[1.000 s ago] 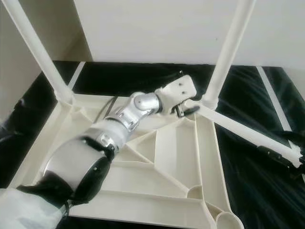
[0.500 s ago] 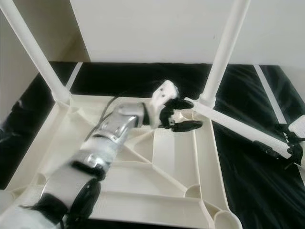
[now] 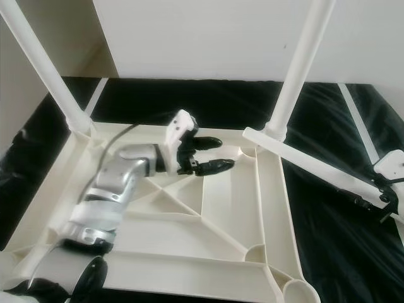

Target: Building children table

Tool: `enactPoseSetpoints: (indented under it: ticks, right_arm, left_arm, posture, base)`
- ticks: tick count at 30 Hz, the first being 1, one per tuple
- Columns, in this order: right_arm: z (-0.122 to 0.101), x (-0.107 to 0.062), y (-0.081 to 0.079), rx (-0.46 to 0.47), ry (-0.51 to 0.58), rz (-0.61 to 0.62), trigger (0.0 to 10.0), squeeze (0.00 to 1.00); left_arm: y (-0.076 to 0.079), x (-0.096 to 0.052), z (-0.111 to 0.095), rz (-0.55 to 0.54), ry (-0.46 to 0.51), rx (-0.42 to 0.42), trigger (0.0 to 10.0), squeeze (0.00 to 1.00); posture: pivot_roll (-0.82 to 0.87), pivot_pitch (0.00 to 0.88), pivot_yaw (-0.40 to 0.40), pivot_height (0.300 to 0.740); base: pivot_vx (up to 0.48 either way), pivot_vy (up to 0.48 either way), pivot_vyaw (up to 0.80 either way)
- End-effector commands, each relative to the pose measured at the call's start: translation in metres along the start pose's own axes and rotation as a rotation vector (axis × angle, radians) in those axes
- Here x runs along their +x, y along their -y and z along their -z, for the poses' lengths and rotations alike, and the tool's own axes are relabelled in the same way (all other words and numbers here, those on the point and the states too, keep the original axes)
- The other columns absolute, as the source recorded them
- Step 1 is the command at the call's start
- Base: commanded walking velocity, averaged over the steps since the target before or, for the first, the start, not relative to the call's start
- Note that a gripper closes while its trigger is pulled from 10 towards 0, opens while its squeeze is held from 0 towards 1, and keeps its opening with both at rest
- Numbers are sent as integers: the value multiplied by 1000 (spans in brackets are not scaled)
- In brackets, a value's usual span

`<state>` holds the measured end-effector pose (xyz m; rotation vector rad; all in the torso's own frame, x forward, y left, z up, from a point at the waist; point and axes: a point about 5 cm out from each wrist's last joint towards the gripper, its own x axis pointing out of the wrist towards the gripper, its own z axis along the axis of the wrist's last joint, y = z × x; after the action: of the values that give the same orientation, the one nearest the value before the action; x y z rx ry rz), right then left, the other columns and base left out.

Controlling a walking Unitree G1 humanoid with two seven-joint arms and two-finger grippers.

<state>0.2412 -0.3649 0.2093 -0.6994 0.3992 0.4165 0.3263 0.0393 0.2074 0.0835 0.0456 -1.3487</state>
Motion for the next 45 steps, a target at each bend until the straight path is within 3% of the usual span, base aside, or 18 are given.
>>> enactPoseSetpoints:
  ticks: [1, 7, 26, 34, 41, 45]
  right_arm:
    - [4, 0, 4, -28, -45, -16, 10000, 0]
    - [6, -1, 16, -54, -95, -17, 10000, 0]
    - [0, -19, 34, -75, -198, -179, 10000, 0]
    - [16, -32, 37, -72, -278, -213, 10000, 0]
    - [21, -22, 32, -65, -260, -213, 10000, 0]
    - [15, 4, 22, -30, -174, -216, 10000, 0]
  left_arm:
    - [3, -12, 5, -26, -21, -48, 10000, 0]
    - [6, -27, 9, -99, -50, -111, 10000, 0]
    - [12, -29, 8, -167, -47, -164, 10000, 0]
    - [12, -32, 9, -198, -35, -189, 10000, 0]
    - [13, -33, 10, -207, -38, -195, 10000, 0]
    - [14, -33, 11, -215, -49, -207, 10000, 0]
  posture:
    - [-99, 226, 25, 740]
    - [-93, 250, 23, 740]
    - [-112, 247, -12, 740]
    - [-117, 254, -20, 740]
    - [-109, 264, -12, 740]
    - [-94, 272, -11, 740]
  base:
    - [0, 0, 0]
    - [0, 0, 0]
    - [0, 0, 0]
    - [0, 0, 0]
    - [0, 0, 0]
    - [0, 0, 0]
